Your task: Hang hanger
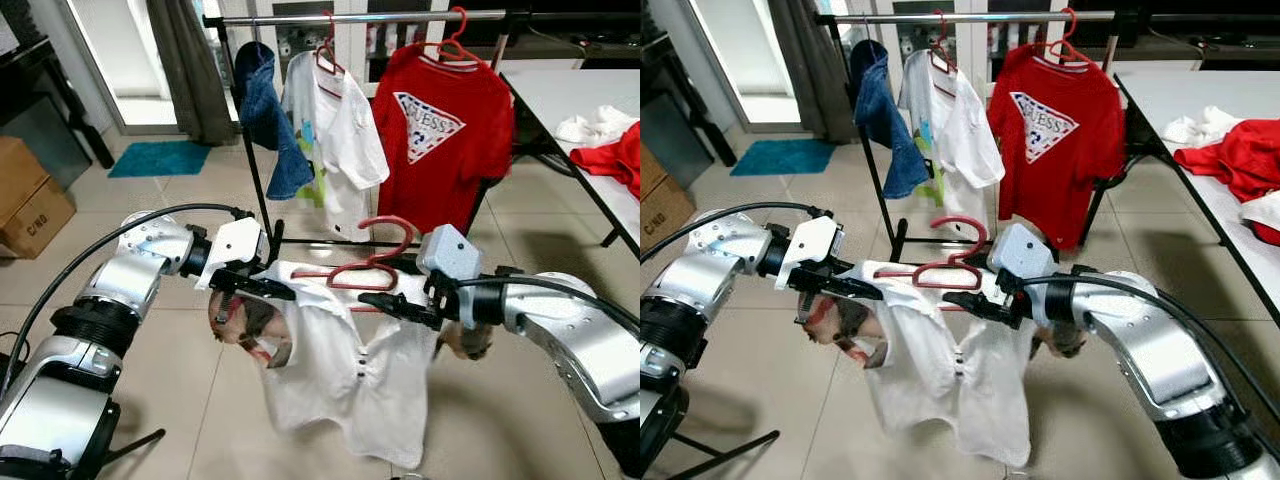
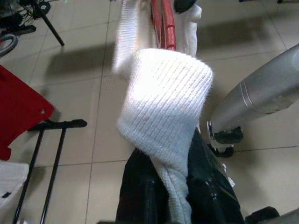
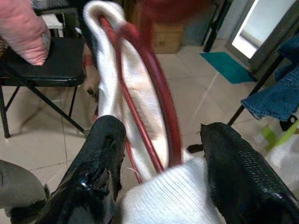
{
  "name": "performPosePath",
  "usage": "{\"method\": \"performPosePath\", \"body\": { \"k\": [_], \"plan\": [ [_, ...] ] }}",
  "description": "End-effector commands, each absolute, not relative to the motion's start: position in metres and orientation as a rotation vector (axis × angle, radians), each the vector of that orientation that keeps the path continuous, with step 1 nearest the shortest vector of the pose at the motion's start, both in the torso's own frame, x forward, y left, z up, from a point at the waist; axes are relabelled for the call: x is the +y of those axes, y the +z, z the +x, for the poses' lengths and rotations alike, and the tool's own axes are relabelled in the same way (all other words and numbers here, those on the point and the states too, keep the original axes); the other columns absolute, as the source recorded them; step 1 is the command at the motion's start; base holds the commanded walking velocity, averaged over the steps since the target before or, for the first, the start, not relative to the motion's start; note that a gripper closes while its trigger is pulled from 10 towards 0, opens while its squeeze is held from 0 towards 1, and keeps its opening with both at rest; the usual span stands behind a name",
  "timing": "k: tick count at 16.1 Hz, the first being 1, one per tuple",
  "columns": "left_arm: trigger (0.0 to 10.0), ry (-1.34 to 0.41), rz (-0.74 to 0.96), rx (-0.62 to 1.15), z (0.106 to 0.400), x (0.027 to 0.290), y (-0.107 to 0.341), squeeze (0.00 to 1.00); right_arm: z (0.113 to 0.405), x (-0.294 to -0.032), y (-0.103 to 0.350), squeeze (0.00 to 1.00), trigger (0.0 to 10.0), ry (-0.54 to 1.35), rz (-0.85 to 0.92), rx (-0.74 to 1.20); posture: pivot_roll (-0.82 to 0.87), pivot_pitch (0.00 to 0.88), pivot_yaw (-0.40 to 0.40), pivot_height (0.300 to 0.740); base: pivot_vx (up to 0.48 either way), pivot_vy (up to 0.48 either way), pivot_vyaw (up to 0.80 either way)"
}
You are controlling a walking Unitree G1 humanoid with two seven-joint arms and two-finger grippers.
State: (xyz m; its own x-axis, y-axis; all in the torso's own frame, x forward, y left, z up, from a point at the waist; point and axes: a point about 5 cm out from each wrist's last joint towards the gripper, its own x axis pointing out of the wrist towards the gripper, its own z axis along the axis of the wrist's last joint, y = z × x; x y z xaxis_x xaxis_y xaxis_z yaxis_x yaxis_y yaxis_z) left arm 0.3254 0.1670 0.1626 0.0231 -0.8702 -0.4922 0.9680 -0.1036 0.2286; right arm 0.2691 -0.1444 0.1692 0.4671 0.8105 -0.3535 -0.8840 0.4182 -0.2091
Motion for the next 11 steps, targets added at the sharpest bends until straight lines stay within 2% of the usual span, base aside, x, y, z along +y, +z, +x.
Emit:
{"method": "performPosePath", "body": {
  "k": [1, 2, 3, 4, 5, 11],
  "plan": [
    [0.0, -1.551, 0.599, 0.175, 0.326, 0.17, 0.169, 0.0, 0.271, -0.144, 0.175, 0.0, 10.0, 1.077, -0.411, 0.189, -0.19, 0.0, 0.087, 0.74, 0.0, 0.0, 0.0],
    [0.0, -1.542, 0.606, 0.176, 0.327, 0.171, 0.169, 0.0, 0.27, -0.146, 0.179, 0.0, 10.0, 1.093, -0.394, 0.177, -0.19, 0.0, 0.086, 0.74, 0.0, 0.0, 0.0],
    [0.0, -1.532, 0.609, 0.177, 0.327, 0.172, 0.168, 0.0, 0.27, -0.146, 0.182, 0.0, 4.7, 1.11, -0.379, 0.171, -0.19, 0.0, 0.087, 0.74, 0.0, 0.0, 0.0],
    [0.0, -1.517, 0.61, 0.178, 0.328, 0.173, 0.168, 0.0, 0.268, -0.146, 0.183, 0.0, 1.0, 1.129, -0.368, 0.169, -0.19, 0.0, 0.087, 0.74, 0.0, 0.0, 0.0],
    [0.0, -1.51, 0.606, 0.177, 0.329, 0.173, 0.167, 0.0, 0.267, -0.146, 0.183, 0.0, 0.0, 1.142, -0.362, 0.171, -0.2, 0.0, 0.09, 0.74, 0.0, 0.0, 0.0],
    [0.0, -1.452, 0.591, 0.164, 0.336, 0.176, 0.173, 0.0, 0.256, -0.141, 0.178, 0.0, 0.0, 1.226, -0.327, 0.206, -0.2, 0.0, 0.095, 0.74, 0.0, 0.0, 0.0]
  ]
}}
